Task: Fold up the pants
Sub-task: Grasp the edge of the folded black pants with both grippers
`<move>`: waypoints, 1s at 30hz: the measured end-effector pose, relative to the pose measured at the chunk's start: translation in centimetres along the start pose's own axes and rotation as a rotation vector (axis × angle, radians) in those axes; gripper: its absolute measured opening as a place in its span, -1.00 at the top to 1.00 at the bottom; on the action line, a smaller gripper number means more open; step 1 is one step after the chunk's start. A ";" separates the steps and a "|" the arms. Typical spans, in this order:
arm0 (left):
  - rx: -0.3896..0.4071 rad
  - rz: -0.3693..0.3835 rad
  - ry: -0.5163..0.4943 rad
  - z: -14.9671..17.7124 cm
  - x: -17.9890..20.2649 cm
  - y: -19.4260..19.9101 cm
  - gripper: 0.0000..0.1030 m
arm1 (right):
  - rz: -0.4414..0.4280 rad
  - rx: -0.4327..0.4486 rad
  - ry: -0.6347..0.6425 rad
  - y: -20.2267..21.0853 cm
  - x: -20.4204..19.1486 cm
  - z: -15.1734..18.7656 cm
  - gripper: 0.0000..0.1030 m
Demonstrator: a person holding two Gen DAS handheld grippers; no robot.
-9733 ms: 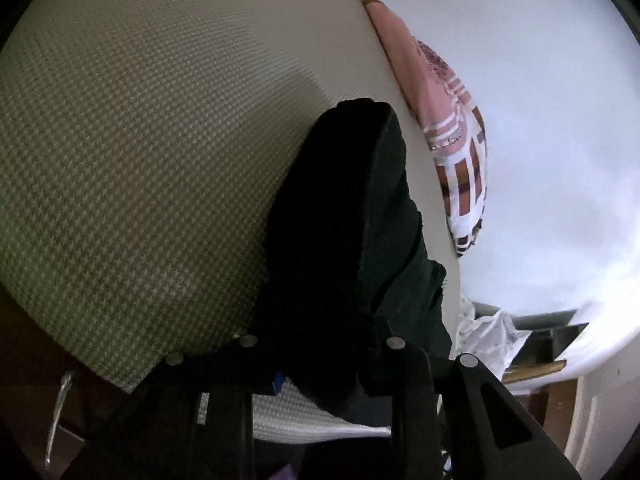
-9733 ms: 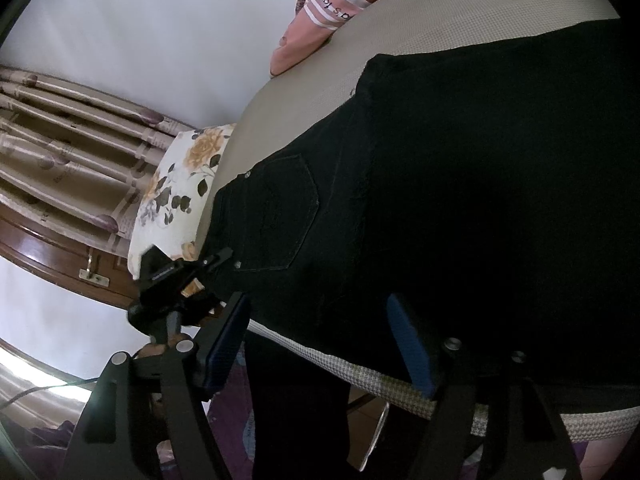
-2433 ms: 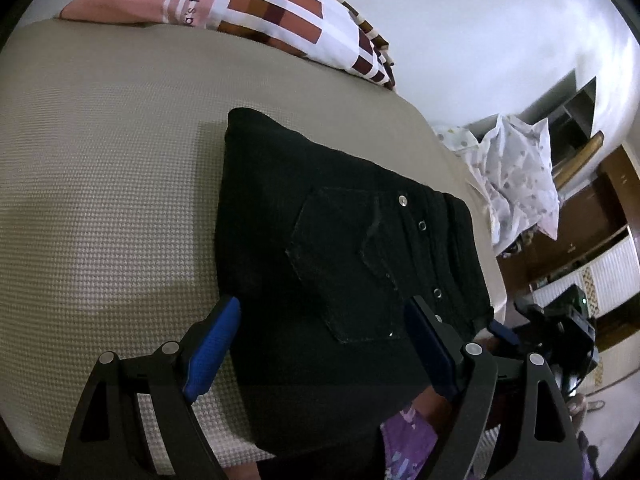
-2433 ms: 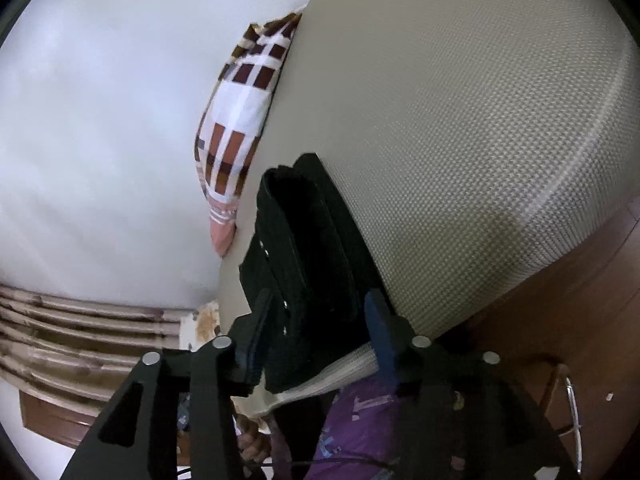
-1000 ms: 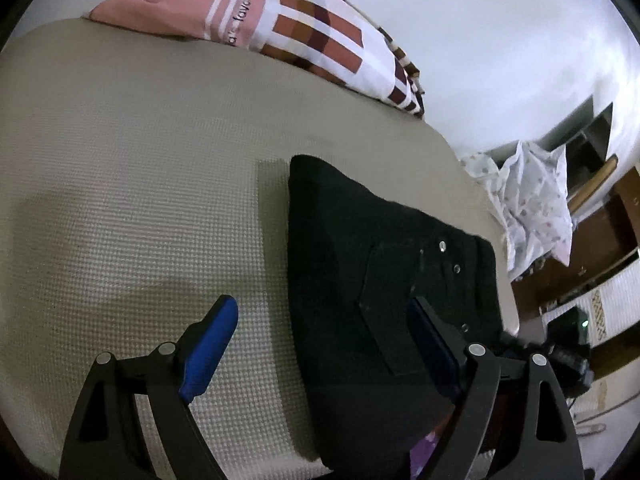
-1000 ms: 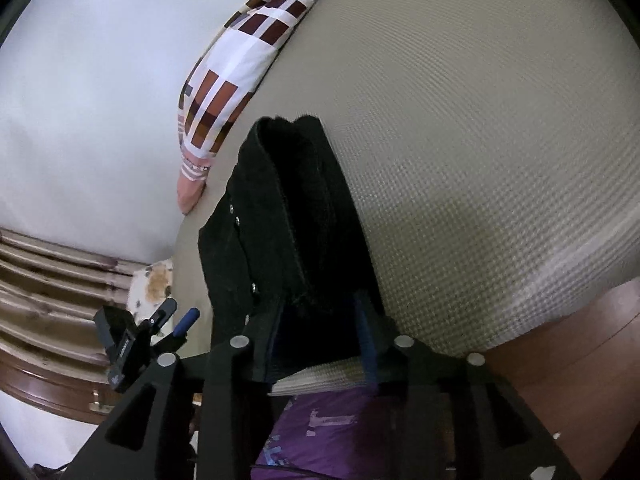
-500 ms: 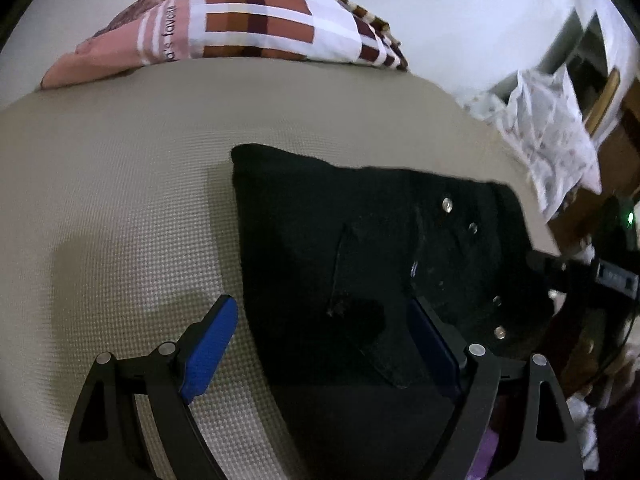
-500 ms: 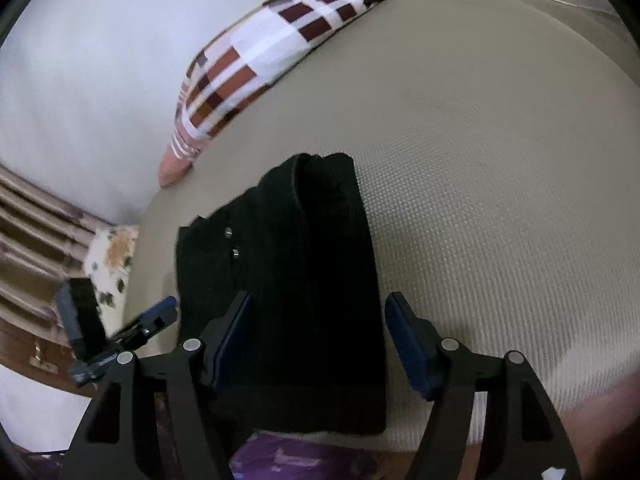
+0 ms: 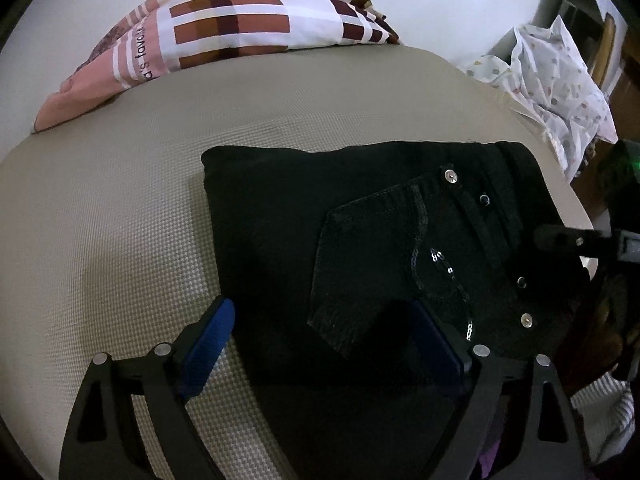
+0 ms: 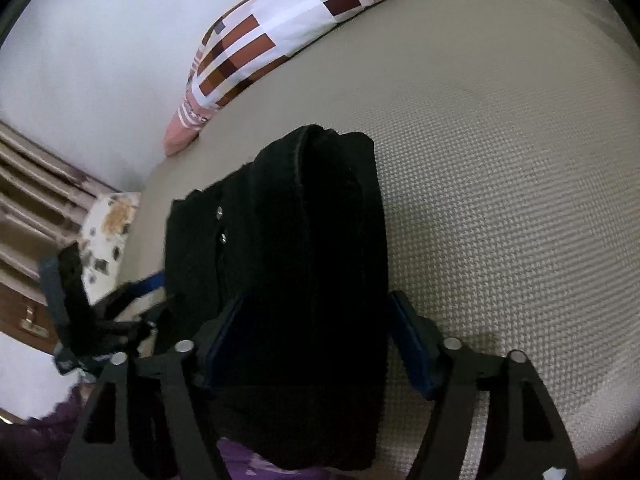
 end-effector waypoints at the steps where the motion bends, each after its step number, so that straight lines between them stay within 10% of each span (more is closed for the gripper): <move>1: -0.001 -0.002 -0.001 0.0 0.0 0.0 -0.76 | -0.025 -0.001 -0.003 0.0 -0.1 -0.1 -0.54; 4: -0.004 -0.011 -0.003 -0.1 0.0 -0.2 -0.82 | -0.106 -0.025 0.063 -0.3 -1.0 0.0 -0.99; 15: -0.041 0.022 0.010 -0.4 -0.3 -1.2 -0.94 | -0.136 -0.066 0.053 -0.1 -1.0 -0.1 -0.99; 30: -0.024 0.052 0.010 -0.8 -0.2 -2.1 -1.00 | 0.048 -0.120 0.200 -1.4 -2.4 0.1 -0.86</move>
Point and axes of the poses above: each gripper's, at about its wrist camera, not at the fingertips, and y roughly against the way its jaws point, x to its right, z to its underside, the point moved 8 cm from there along -y, roughly the way its jaws point, and after that the axes turned 13 degrees about -x, right-handed, at the moved point
